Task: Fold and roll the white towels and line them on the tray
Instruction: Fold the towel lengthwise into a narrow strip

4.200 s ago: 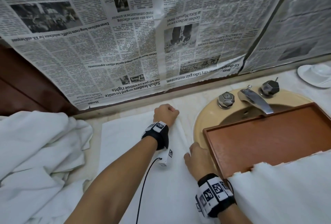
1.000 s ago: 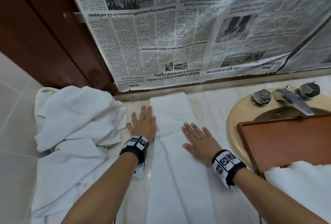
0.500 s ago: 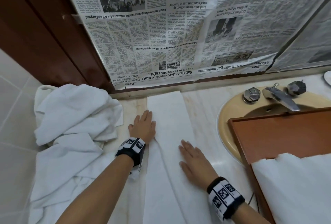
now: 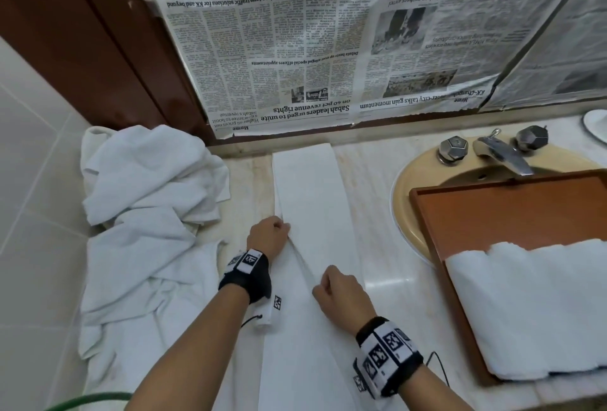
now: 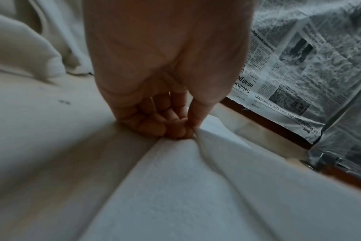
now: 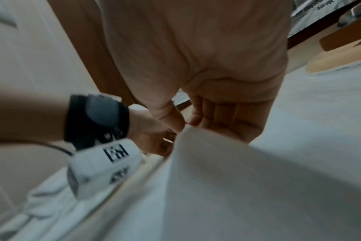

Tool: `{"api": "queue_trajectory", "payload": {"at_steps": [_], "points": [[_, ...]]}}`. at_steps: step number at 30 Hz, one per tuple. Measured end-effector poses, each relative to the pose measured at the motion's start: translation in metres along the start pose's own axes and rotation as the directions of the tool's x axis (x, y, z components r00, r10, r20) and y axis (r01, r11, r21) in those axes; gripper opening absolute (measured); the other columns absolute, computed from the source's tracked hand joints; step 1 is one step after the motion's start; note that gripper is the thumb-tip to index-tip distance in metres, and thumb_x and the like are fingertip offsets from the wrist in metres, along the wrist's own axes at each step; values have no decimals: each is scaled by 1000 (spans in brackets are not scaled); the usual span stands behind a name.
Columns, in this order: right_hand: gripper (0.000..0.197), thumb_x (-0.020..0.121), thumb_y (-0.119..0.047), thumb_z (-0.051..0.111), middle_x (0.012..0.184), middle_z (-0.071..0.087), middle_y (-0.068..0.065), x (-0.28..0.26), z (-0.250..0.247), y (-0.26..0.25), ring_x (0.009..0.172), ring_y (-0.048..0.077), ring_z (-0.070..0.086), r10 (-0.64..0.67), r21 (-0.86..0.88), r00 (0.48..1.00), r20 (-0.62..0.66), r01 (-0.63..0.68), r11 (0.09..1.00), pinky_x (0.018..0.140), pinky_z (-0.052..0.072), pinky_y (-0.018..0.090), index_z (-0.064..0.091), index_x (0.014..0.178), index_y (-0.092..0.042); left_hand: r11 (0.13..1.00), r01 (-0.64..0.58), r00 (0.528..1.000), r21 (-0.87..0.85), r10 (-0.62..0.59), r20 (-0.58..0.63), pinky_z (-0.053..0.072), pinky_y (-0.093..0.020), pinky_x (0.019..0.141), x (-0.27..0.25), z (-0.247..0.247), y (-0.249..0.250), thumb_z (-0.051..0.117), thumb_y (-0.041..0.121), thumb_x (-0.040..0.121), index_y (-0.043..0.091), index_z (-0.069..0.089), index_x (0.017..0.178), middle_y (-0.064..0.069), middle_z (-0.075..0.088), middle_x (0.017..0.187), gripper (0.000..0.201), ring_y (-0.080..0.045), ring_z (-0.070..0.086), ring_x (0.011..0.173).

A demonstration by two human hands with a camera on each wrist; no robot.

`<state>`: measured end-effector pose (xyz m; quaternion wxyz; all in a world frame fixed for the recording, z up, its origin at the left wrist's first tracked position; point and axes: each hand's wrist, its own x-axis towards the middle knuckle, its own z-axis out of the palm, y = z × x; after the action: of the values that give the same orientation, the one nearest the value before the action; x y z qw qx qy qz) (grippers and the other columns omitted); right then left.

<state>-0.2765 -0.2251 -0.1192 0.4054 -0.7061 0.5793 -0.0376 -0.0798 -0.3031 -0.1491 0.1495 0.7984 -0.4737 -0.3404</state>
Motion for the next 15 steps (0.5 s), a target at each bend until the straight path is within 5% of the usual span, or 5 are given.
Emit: {"api": "queue_trajectory", "payload": {"at_steps": [2,6,10,15], "points": [[18,93,-27,50,84,63,8,-7,0,-17,74,27,59,-40,55,999,3,40,998,64,47,38,48,91,-10,999,-23,1000,-30,23,15,39,-28,77,-1,-2,-6,53,30,98,14,63,95,-6,66,97,19,-26,59,96],[11,96,-21,46,86,59,10,-8,20,-60,71,28,51,-173,-100,985,-24,170,980,60,40,34,42,94,-11,998,-14,1000,-66,15,24,36,-29,73,-6,-6,-8,44,25,103,7,55,104,-10,62,97,21,-28,56,91],[15,97,-18,44,99,60,21,0,56,-72,75,28,46,-151,-120,982,116,165,979,63,35,34,45,106,-7,999,3,1000,-34,-2,12,37,-31,71,-8,-14,-9,41,21,103,2,50,110,-18,62,106,22,-31,55,88],[18,96,-27,47,90,54,11,-3,66,-49,81,31,58,-119,-146,973,197,149,978,59,38,31,45,98,-9,996,-34,999,83,33,18,47,-35,81,-3,-21,-17,53,22,97,5,51,110,-14,60,108,22,-33,59,99]]}}
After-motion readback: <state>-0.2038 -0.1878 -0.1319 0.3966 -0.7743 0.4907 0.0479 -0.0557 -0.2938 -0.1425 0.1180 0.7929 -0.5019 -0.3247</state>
